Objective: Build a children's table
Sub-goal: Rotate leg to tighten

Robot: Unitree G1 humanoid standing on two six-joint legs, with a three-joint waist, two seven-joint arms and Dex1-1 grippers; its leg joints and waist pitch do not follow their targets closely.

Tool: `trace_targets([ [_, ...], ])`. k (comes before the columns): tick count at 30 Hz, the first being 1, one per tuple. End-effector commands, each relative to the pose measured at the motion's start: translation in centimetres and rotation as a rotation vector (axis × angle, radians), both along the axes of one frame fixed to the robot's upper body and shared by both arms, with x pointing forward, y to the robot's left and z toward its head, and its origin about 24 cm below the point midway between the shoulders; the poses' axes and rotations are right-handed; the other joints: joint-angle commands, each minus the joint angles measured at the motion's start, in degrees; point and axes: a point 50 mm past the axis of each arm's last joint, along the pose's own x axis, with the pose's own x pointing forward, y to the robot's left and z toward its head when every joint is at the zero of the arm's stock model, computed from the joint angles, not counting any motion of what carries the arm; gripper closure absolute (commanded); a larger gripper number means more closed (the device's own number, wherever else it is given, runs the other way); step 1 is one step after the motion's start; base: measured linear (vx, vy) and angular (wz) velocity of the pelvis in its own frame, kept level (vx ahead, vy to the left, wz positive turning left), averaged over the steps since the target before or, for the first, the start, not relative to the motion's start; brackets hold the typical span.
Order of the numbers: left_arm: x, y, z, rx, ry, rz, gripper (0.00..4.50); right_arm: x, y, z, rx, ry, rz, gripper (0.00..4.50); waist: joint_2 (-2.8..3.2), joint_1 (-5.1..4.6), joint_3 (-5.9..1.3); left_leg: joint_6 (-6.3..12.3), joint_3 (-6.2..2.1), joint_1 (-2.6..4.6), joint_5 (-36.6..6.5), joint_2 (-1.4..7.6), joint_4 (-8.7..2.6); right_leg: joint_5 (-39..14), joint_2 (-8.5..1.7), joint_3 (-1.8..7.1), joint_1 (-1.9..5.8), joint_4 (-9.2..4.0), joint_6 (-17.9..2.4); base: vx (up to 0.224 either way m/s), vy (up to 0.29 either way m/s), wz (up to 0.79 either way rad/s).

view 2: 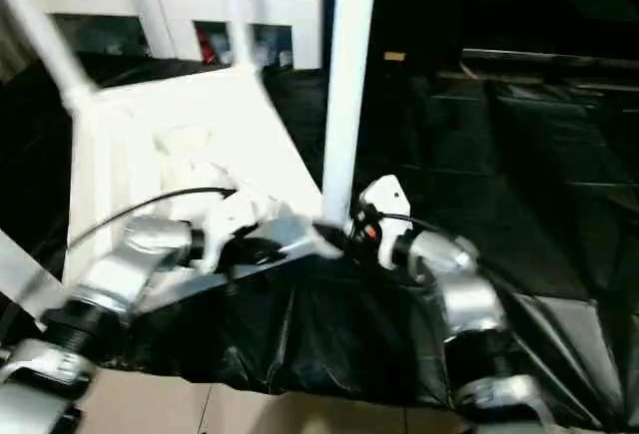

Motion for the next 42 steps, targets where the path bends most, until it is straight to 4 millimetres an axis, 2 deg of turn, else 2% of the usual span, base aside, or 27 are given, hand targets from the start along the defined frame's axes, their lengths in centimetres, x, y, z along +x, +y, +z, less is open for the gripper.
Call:
trace_targets([
  [1, -0.3, -1.4, 0.5, 0.010, -0.011, -0.136, 4.50, -1.9, 2.3, -2.2, -0.025, 0.147, 0.216, 1.44, 0.07, 0.43, -3.16, 6.36, 0.27, -0.34, -5.9, 1.15, -2.36, 2.3, -2.62, 2.00, 3.28, -2.22, -16.2, 0.000, 0.000, 0.00],
  [3, -0.3, -0.7, 0.7, 0.027, 0.002, -0.167, 4.50, -2.0, 1.9, -2.0, -0.044, 0.158, 0.261, 1.44, 0.21, 1.09, -3.07, 6.05, 0.40, -0.12, -7.1, 1.38, -2.31, 1.0, -2.66, 2.05, 2.92, -2.17, -16.6, 0.000, 0.000, 0.00],
  [6, -0.1, -0.1, 1.0, 0.041, 0.003, -0.192, 4.50, -2.1, 1.7, -1.8, -0.051, 0.170, 0.300, 1.44, -0.06, 1.89, -2.80, 4.39, 0.41, 0.05, -10.8, 1.51, -2.64, -4.5, -2.93, 2.14, 2.83, -2.47, -15.7, 0.000, 0.000, 0.00],
  [7, 0.0, 0.0, 1.1, 0.045, 0.004, -0.195, 4.50, -2.1, 1.7, -1.8, -0.055, 0.171, 0.311, 1.44, -0.06, 1.94, -2.69, 3.56, 0.43, 0.06, -11.6, 1.50, -2.76, -6.6, -2.95, 2.24, 2.76, -2.62, -15.0, 0.000, 0.000, 0.00],
  [8, 0.0, 0.2, 1.2, 0.050, 0.004, -0.195, 4.50, -2.1, 1.7, -1.8, -0.059, 0.174, 0.324, 1.44, -0.37, 1.98, -2.68, 2.92, 0.37, -0.03, -12.0, 1.53, -2.79, -7.6, -3.06, 2.30, 2.79, -2.61, -14.7, 0.000, 0.000, 0.00],
  [10, 0.3, 0.6, 1.4, 0.060, 0.000, -0.199, 4.50, -2.4, 1.6, -1.8, -0.065, 0.193, 0.366, 1.44, -0.41, 2.07, -2.60, 2.57, 0.33, -0.09, -12.7, 1.37, -2.83, -9.7, -3.05, 2.31, 2.79, -2.76, -13.8, 0.000, 0.000, 0.00],
  [12, 0.5, 0.9, 1.5, 0.069, -0.005, -0.198, 4.50, -2.5, 1.5, -1.9, -0.071, 0.212, 0.397, 1.44, -0.40, 2.16, -2.68, 2.53, 0.36, -0.02, -12.5, 1.43, -2.76, -9.8, -3.09, 2.40, 2.69, -2.73, -13.6, 0.000, 0.000, 0.00],
  [13, 0.6, 1.1, 1.6, 0.071, -0.004, -0.197, 4.50, -2.6, 1.6, -1.9, -0.077, 0.220, 0.421, 1.44, -0.76, 2.24, -2.76, 2.73, 0.33, -0.18, -11.3, 1.40, -2.67, -8.5, -3.11, 2.41, 2.82, -2.45, -13.8, 0.000, 0.000, 0.00],
  [15, 0.7, 1.1, 1.6, 0.072, -0.004, -0.195, 4.50, -2.7, 1.6, -1.9, -0.078, 0.223, 0.428, 1.66, -0.78, 2.36, -2.87, 3.19, 0.35, -0.28, -9.7, 1.40, -2.51, -6.6, -3.14, 2.37, 2.84, -2.22, -14.0, 0.000, 0.000, 0.00],
  [18, 0.8, 1.1, 1.5, 0.075, -0.006, -0.190, 4.50, -2.7, 1.7, -1.9, -0.076, 0.222, 0.431, 1.77, -0.88, 2.68, -2.99, 3.79, 0.38, -0.44, -7.7, 1.31, -2.28, -4.7, -3.16, 2.31, 2.90, -1.95, -14.3, 0.000, 0.000, 0.00],
  [20, 0.8, 1.0, 1.5, 0.068, -0.005, -0.186, 4.50, -2.6, 2.0, -1.9, -0.063, 0.218, 0.429, 1.85, -0.93, 2.71, -2.92, 3.86, 0.37, -0.48, -7.9, 1.32, -2.31, -4.9, -3.16, 2.26, 2.90, -1.98, -14.3, 0.000, 0.000, 0.00],
  [24, 0.8, 0.8, 1.3, 0.054, -0.003, -0.173, 4.50, -2.9, 2.2, -2.1, -0.039, 0.227, 0.425, 1.86, -0.78, 2.87, -2.87, 3.21, 0.35, -0.45, -9.1, 1.32, -2.40, -7.7, -3.23, 2.30, 2.91, -2.29, -13.6, 0.000, 0.000, 0.00],
  [28, 1.0, 0.5, 1.3, 0.036, -0.012, -0.135, 4.50, -3.2, 2.3, -2.3, -0.015, 0.226, 0.401, 1.86, -0.09, 3.23, -2.98, 2.93, 0.30, -0.32, -8.9, 1.39, -2.34, -6.0, -3.13, 2.32, 2.84, -2.16, -13.8, 0.000, 0.000, 0.00],
  [29, 1.1, 0.2, 1.3, 0.022, -0.017, -0.103, 4.50, -3.2, 2.4, -2.4, 0.003, 0.215, 0.369, 1.86, 0.19, 3.30, -3.06, 2.78, 0.25, -0.27, -9.0, 1.35, -2.31, -5.3, -3.10, 2.28, 2.89, -2.07, -14.1, 0.000, 0.000, 0.00],
  [30, 1.1, 0.1, 1.2, 0.015, -0.017, -0.091, 4.50, -3.2, 2.4, -2.4, 0.012, 0.208, 0.352, 1.87, 0.07, 3.28, -2.91, 2.64, 0.32, -0.23, -9.7, 1.37, -2.37, -5.4, -3.05, 2.29, 2.80, -2.24, -14.1, 0.000, 0.000, 0.00],
  [34, 1.3, -1.1, 0.9, -0.009, -0.043, -0.021, 4.50, -2.6, 2.9, -2.8, 0.054, 0.165, 0.174, 1.87, 0.25, 3.01, -2.61, 0.84, 0.16, -0.04, -14.2, 1.29, -2.93, -13.2, -3.23, 2.32, 2.70, -3.21, -12.3, 0.000, 0.000, 0.00],
  [35, 1.4, -1.6, 0.7, -0.019, -0.047, 0.003, 4.50, -2.3, 3.1, -3.1, 0.064, 0.159, 0.106, 1.87, 0.31, 2.79, -2.57, 0.06, 0.09, 0.12, -15.5, 1.24, -3.08, -16.1, -3.26, 2.32, 2.60, -3.51, -11.3, 0.000, 0.000, 0.00],
  [36, 1.4, -2.2, 0.6, -0.031, -0.049, 0.029, 4.50, -2.0, 3.4, -3.3, 0.076, 0.153, 0.033, 1.87, 0.19, 2.61, -2.53, -0.30, -0.12, -0.05, -15.9, 1.15, -3.24, -18.4, -3.33, 2.25, 2.72, -3.68, -10.3, 0.000, 0.000, 0.00],
  [37, 1.4, -2.2, 0.6, -0.031, -0.049, 0.029, 4.50, -2.0, 3.4, -3.3, 0.076, 0.153, 0.032, 1.87, 0.32, 2.33, -2.46, -0.54, -0.15, -0.04, -16.5, 1.06, -3.31, -20.1, -3.28, 2.23, 2.56, -3.98, -9.6, 0.000, 0.000, 0.00],
  [40, 1.3, -4.4, 0.3, -0.063, -0.061, 0.079, 4.50, -1.5, 4.8, -3.9, 0.118, 0.150, -0.137, 1.87, 0.26, 1.54, -2.38, -0.54, -0.18, -0.09, -16.5, 1.01, -3.34, -21.1, -3.30, 2.32, 2.23, -4.24, -9.1, 0.000, 0.000, 0.00],
  [41, 1.3, -4.9, 0.4, -0.069, -0.071, 0.103, 4.50, -1.4, 5.3, -3.9, 0.132, 0.153, -0.185, 1.87, -0.01, 1.34, -2.40, -0.40, -0.29, -0.33, -16.1, 0.90, -3.42, -21.8, -3.24, 2.15, 2.50, -4.30, -8.6, 0.000, 0.000, 0.00],
  [42, 1.3, -4.9, 0.4, -0.069, -0.071, 0.103, 4.50, -1.4, 5.3, -3.9, 0.132, 0.153, -0.185, 1.87, 0.04, 1.39, -2.40, -0.22, -0.30, -0.25, -16.1, 0.86, -3.42, -22.2, -3.21, 2.13, 2.41, -4.38, -8.4, 0.000, 0.000, 0.00],
])
